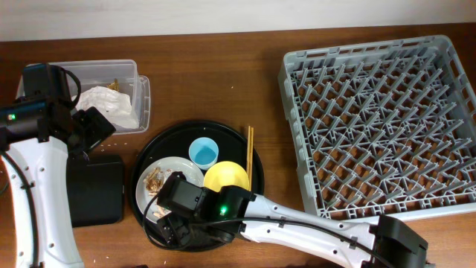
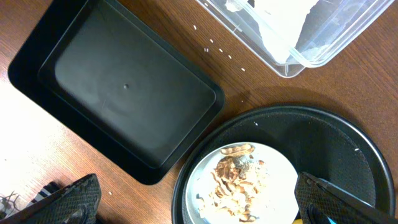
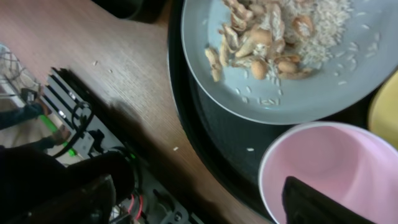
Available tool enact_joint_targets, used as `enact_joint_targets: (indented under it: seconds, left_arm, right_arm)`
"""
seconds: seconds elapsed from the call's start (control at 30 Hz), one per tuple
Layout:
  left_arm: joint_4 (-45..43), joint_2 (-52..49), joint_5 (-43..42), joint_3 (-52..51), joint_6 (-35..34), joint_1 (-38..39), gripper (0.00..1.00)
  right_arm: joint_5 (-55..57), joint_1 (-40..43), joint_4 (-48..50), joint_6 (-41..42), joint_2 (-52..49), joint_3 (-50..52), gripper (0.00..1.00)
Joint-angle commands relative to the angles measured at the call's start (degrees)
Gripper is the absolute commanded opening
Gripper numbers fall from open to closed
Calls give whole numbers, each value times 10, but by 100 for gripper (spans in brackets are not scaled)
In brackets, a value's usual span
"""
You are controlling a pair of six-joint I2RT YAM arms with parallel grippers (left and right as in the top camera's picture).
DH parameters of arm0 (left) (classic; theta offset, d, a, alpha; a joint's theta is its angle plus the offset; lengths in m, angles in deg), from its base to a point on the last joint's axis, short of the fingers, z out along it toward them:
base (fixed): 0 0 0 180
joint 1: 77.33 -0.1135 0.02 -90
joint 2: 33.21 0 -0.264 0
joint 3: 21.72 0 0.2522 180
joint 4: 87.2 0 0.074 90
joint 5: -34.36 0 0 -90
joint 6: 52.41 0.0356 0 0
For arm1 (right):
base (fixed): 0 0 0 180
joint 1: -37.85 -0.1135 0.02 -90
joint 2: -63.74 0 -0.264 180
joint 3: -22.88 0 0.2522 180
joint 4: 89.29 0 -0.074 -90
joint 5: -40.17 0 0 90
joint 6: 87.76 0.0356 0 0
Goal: Sort waste into correct bins and load items into the dishwasher rack
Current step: 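Move the right gripper left over the tray toward the food plate, then grasp the pink cup with the right gripper and lift it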
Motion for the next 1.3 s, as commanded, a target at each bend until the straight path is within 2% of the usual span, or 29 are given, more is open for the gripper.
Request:
enact_joint_targets:
  seconds: [0.0,0.1,0.2,0.27,0.43,0.57,0.7,0.87,1.1,1.17,1.27]
  left_arm:
    - [-1,5,6,-2,-7,-1,99]
    - [-1,5,6,-2,-7,-1,99]
    - [-1,5,6,-2,-7,-1,99]
    - [-1,5,6,-2,-7,-1,99]
    - [-1,5,6,-2,-7,-1,99]
    - [-1,5,6,-2,-7,-1,99]
    - [-1,5,6,-2,-7,-1,99]
    - [-1,5,6,-2,-7,-1,99]
    - [-1,5,6,-2,-7,-1,99]
    - [-1,5,6,-2,-7,-1,99]
    - [-1,5,6,-2,-7,-1,99]
  right_arm:
    - [21,-3,-13,3,-16,-5,84]
    - [27,-4,-18,33,-44,-5,84]
    - [32,-7,-12,33,-65,-5,77]
    - [56,-11,-12,33,-75,-5,67]
    - [130,-32,-19,34,-78,-5,56]
    - [178,-53,-20,33,-78,-5,41]
    - [210,-71,-24,48,-78,-5,39]
    - [224,-71,-30,51,-78,-4,32]
    - [233,-71,-30,51,-97,-4,30]
    - [224,-72,-30,52,-103,-4,23]
    - [224,-72,-30,55,-103,-6,21]
